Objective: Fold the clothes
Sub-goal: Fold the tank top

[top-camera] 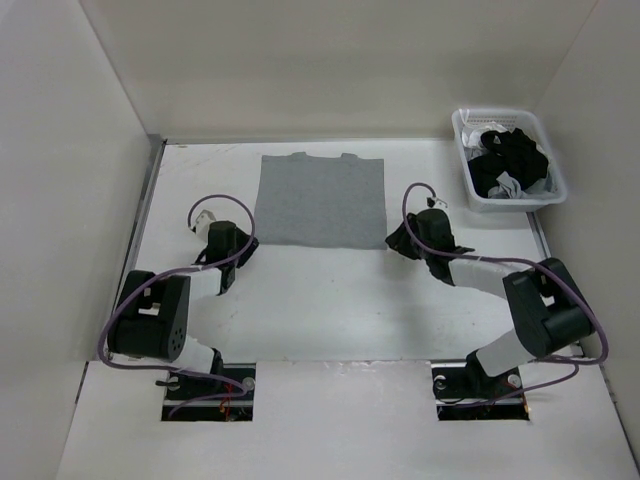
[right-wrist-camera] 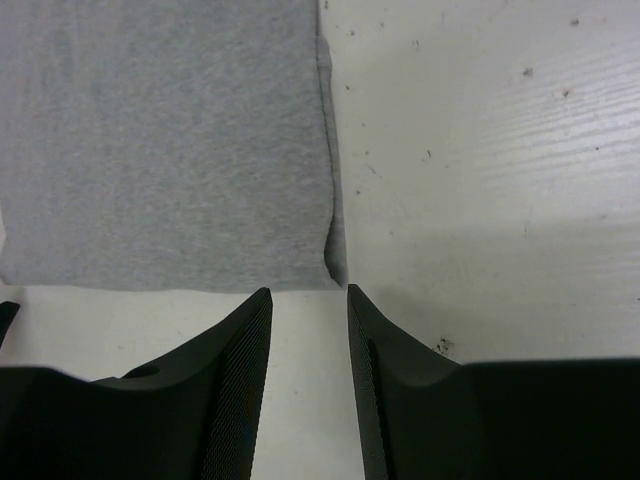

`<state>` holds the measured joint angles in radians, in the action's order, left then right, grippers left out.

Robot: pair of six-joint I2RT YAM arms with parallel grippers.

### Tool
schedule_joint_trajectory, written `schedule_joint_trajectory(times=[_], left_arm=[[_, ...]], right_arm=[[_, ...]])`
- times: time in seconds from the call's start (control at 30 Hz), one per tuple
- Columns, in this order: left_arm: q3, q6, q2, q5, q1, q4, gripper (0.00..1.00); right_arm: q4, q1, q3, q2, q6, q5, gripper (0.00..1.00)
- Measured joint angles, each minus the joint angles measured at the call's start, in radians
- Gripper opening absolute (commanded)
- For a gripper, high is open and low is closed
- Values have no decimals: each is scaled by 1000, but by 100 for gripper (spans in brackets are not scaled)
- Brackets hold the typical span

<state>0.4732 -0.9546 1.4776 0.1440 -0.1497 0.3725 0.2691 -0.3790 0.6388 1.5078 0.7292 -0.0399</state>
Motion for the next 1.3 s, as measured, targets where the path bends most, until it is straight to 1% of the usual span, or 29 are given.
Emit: schedule_joint_trajectory(times=[0.03, 0.23, 0.4, 0.57, 0.67, 0.9, 0.97, 1.1, 1.2, 1.3], left_arm=[[0, -6, 10, -6, 2, 12, 35], [21, -45, 87, -22, 6, 80, 13], [24, -64, 114, -24, 6, 109, 6], [24, -69, 114, -22, 6, 109, 3], [24, -71, 114, -21, 5, 109, 1], [23, -70, 114, -13, 5, 110, 0], [22, -70, 114, -12, 5, 113, 0], [19, -70, 113, -8, 2, 119, 0], [5, -68, 83, -5, -2, 117, 0], [-28, -62, -32, -3, -3, 93, 0]], right_arm=[[7, 2, -4, 9, 8, 4, 44], [58, 6, -7, 87, 52, 37, 44], [82, 6, -17, 96, 84, 50, 41], [108, 6, -21, 122, 119, 66, 36], [126, 6, -33, 124, 138, 66, 32], [183, 6, -41, 157, 177, 51, 16], [197, 6, -38, 169, 183, 37, 8], [212, 4, -39, 177, 186, 8, 2], [212, -3, -62, 150, 178, -19, 0], [188, -24, -124, 42, 159, -48, 0]])
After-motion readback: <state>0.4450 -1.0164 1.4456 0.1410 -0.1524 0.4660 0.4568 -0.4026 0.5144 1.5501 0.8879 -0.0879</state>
